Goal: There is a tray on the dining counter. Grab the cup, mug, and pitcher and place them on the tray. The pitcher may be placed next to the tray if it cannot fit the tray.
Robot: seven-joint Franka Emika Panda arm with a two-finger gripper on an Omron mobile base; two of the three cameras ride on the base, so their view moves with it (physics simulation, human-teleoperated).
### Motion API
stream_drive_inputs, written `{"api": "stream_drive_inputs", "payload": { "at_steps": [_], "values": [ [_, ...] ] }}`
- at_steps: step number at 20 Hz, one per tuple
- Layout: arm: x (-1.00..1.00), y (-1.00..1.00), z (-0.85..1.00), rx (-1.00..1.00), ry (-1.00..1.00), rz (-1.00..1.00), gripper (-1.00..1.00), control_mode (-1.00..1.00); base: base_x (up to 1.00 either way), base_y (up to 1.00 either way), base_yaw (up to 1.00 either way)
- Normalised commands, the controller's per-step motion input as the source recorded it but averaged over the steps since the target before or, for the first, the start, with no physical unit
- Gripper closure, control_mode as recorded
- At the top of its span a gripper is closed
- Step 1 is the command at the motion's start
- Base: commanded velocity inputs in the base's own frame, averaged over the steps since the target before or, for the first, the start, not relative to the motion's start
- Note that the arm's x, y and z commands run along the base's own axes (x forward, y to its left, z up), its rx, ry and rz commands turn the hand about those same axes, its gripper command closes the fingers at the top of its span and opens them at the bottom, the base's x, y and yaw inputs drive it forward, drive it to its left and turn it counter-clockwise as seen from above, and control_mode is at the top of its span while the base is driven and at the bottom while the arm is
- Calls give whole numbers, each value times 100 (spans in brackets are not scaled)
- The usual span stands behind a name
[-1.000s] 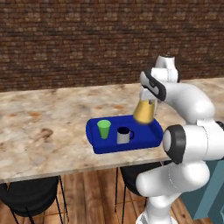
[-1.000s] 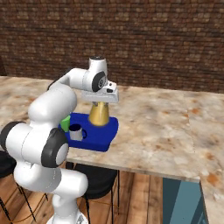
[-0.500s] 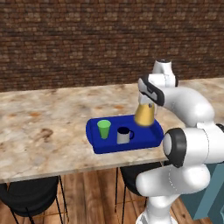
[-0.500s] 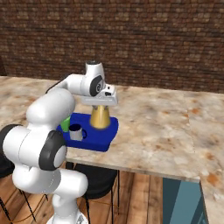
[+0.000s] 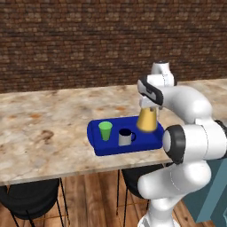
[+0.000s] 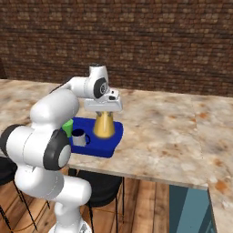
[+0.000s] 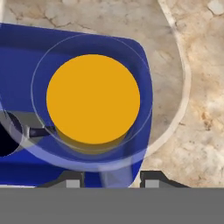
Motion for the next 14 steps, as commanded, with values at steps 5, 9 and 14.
{"api": "stream_drive_inputs", "payload": {
  "at_steps": [5, 9, 14],
  "values": [
    [19, 6, -23, 0, 0, 0, 100, -100, 0, 0, 0],
    [33, 5, -9, 0, 0, 0, 100, -100, 0, 0, 0],
    [27, 0, -13, 0, 0, 0, 100, -100, 0, 0, 0]
  ]
}}
